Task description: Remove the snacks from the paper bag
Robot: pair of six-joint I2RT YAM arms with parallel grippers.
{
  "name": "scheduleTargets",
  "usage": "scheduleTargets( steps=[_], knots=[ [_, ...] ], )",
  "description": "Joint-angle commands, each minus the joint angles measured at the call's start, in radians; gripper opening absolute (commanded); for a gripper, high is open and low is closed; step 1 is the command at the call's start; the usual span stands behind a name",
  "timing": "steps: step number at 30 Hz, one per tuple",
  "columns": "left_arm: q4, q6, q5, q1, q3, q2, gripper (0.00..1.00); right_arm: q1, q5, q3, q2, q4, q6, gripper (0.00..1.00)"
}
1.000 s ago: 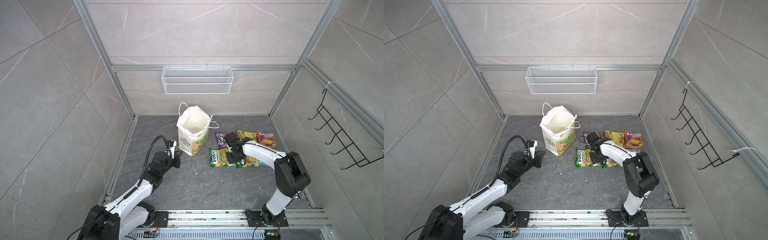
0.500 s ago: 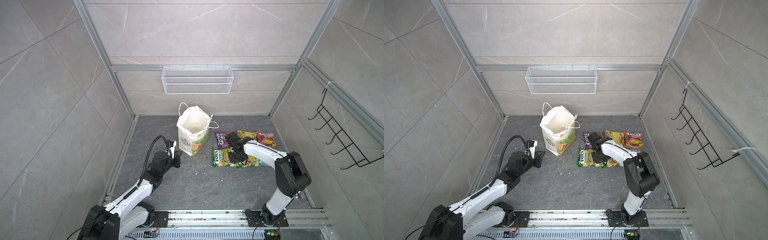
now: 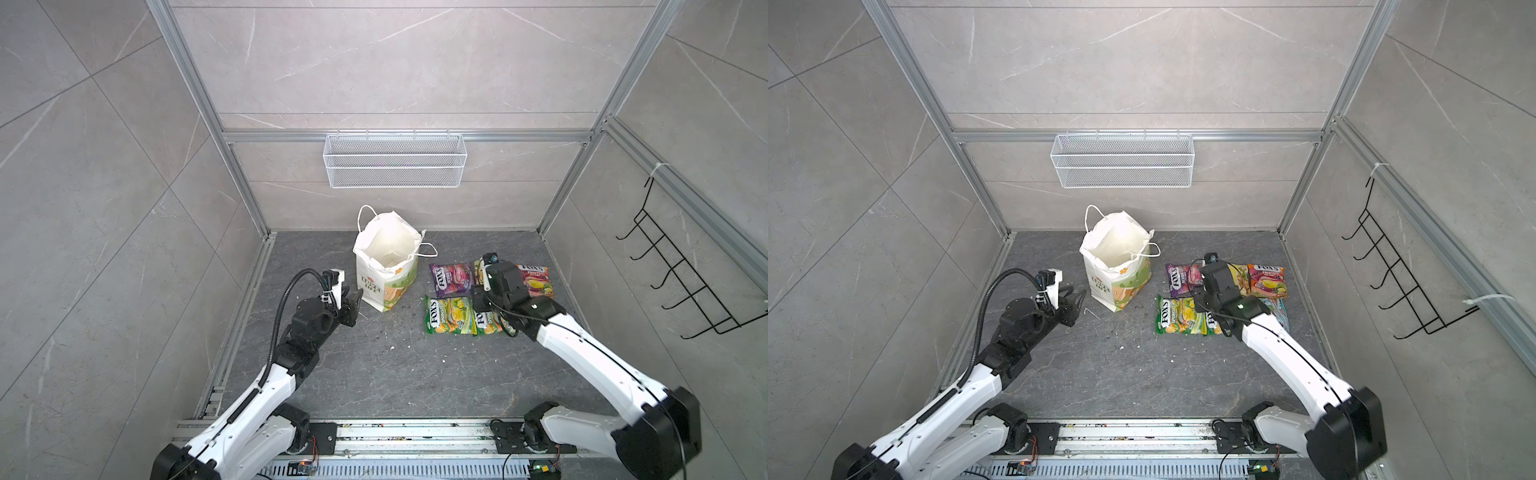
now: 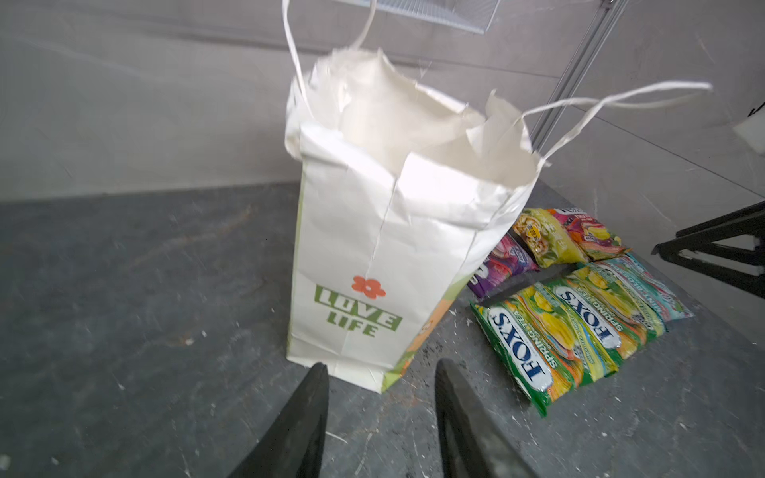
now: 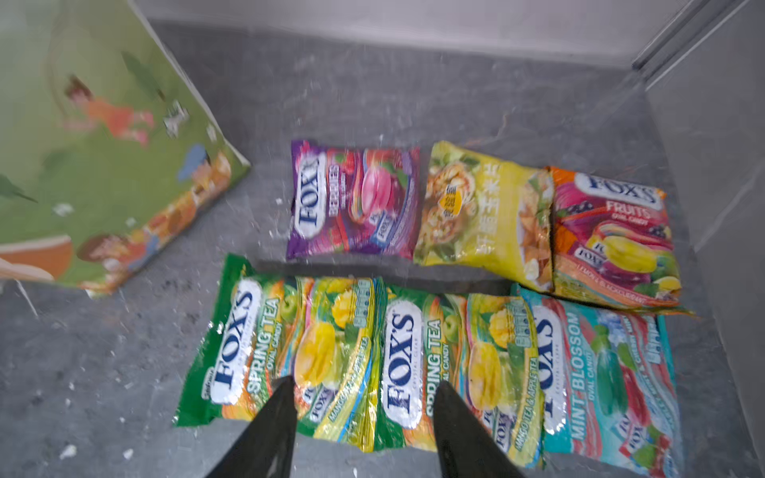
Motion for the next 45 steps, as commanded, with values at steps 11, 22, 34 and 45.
scheduleTargets(
  steps=[11,22,34,45],
  knots=[
    [0.262,0.116,-0.864,0.040,-0.237,0.012,1.00,-0.002,0.378,-0.498,-0.206,0.804,-0.079,0.99],
    [0.468,0.057,-0.685,0.254,-0.305,0.289,1.00,-0.006,0.505,-0.633,0.045,1.210,-0.224,0.99],
    [0.838,0.203,-0.459,0.307,-0.288,0.607,1.00,-0.095,0.437,-0.588,0.343,1.370,-0.250,1.00],
    [0.913,0.234,-0.108,0.394,-0.321,0.664,1.00,-0.166,0.184,-0.656,0.339,1.456,-0.250,1.00]
  ],
)
